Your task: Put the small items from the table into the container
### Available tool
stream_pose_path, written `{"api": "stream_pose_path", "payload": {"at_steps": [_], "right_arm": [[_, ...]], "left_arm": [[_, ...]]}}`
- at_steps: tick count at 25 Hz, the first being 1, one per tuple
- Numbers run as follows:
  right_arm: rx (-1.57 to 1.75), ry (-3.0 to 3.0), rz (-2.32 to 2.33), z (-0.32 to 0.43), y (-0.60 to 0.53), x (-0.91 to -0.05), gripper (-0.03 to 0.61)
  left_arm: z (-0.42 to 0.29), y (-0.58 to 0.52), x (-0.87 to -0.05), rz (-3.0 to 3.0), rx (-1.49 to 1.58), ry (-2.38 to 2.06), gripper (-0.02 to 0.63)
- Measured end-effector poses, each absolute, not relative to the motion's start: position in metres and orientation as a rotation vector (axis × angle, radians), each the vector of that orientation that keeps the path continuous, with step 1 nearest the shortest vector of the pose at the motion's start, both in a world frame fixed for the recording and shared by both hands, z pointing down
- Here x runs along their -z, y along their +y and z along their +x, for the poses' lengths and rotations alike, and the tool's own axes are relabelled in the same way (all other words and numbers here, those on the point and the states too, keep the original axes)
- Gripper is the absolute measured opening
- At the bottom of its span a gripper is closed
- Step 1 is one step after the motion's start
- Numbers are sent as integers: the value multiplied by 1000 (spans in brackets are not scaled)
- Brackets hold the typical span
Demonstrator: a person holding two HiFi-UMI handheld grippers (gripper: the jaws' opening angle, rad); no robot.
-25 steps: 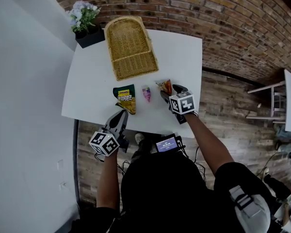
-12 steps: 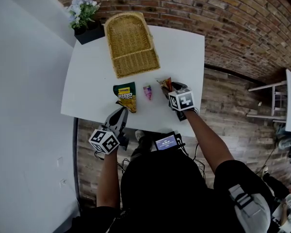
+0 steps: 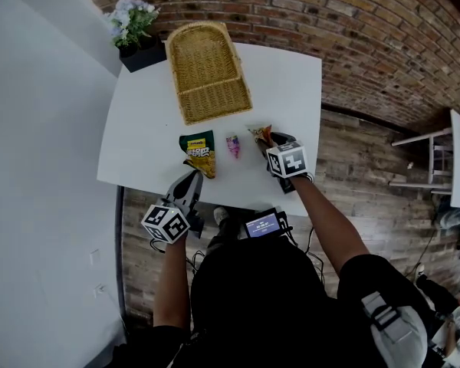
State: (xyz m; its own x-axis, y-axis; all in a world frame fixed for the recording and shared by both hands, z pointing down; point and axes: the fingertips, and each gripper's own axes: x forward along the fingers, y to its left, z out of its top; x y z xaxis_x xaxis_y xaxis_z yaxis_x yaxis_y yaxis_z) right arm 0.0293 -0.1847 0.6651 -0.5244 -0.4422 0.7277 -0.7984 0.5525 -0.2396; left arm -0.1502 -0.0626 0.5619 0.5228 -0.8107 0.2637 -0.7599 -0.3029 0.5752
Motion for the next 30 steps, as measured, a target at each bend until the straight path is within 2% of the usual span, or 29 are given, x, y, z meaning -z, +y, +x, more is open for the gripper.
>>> {"api": "stream_pose_path", "payload": {"at_steps": [30], "right_arm": [[-686,-2303,990,34,-159,-605,179]], "left_arm": [[-132,-68,-552,2173,33,-1267,9]]}}
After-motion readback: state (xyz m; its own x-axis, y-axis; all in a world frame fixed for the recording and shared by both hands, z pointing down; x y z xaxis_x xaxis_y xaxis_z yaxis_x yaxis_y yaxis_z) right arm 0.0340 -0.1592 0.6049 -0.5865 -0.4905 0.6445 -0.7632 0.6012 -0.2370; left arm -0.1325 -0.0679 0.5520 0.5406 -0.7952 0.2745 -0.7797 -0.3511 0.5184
